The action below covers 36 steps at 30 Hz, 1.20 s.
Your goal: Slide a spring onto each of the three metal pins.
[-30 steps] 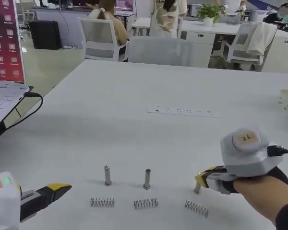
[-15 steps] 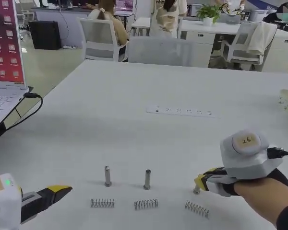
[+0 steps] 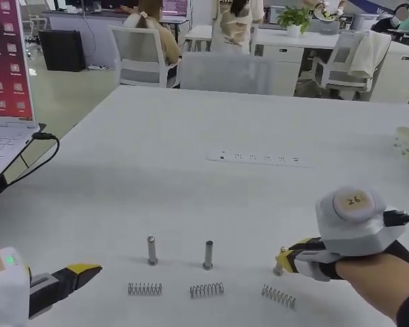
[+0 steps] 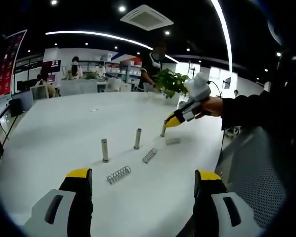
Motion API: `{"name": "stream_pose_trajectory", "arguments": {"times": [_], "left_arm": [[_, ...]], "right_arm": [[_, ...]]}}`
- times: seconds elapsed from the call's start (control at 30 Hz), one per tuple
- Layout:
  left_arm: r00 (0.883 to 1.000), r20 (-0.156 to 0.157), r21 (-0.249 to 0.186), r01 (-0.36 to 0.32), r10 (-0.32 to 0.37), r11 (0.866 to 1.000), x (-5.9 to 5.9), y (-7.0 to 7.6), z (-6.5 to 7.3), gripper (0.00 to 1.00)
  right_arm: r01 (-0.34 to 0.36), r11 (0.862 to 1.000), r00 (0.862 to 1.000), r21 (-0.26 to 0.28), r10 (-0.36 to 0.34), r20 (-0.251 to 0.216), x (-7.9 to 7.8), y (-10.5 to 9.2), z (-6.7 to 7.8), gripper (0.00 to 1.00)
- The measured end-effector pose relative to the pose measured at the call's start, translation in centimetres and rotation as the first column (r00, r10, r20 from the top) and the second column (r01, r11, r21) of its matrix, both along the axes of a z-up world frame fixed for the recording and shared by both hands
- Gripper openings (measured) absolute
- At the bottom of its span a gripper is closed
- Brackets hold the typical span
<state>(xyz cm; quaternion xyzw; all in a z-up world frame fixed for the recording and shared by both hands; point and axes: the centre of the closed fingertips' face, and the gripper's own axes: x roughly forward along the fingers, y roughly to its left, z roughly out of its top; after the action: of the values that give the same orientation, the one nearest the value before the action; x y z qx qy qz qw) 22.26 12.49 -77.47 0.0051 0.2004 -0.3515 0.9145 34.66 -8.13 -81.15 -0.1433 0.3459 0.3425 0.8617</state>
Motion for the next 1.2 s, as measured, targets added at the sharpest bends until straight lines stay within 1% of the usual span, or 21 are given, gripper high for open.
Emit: {"name": "stream_pose_trajectory", "arguments": {"times": [0.3,0.53,0.7,0.8,0.93,1.2], "left_arm": [[1.0,0.001,-0.005,-0.003,0.003,1.0,0.0,0.1,0.0,0.82],[1.0,0.0,-0.009,-0.004,0.004,1.0,0.0,0.1,0.0,0.82],[1.0,0.0,-0.009,-0.003,0.003,1.0,0.1,0.1,0.0,0.82],[1.0,0.0,-0.008,-0.002,0.002,1.0,0.1,0.1,0.0,0.82],[1.0,0.001,-0.009,-0.002,0.002,1.0,0.0,0.1,0.0,0.81],[1.0,0.0,-0.013,0.0,0.0,1.0,0.0,0.0,0.0,0.81]], "right_arm": [[-0.004,1.0,1.0,-0.003,0.004,-0.007,-0.5,-0.3,-0.1,0.17],[-0.019,1.0,1.0,-0.009,0.019,-0.016,-1.2,-0.4,-0.1,0.18],[-0.03,0.999,0.999,-0.014,0.03,-0.033,-1.7,-0.4,-0.4,0.18],[-0.049,0.999,0.998,-0.017,0.048,-0.046,-2.2,-0.3,-0.6,0.18],[-0.074,0.997,0.995,-0.027,0.072,-0.075,-2.9,-0.2,-1.2,0.17],[-0.105,0.993,0.989,-0.049,0.099,-0.113,-3.7,-0.2,-2.1,0.15]]}}
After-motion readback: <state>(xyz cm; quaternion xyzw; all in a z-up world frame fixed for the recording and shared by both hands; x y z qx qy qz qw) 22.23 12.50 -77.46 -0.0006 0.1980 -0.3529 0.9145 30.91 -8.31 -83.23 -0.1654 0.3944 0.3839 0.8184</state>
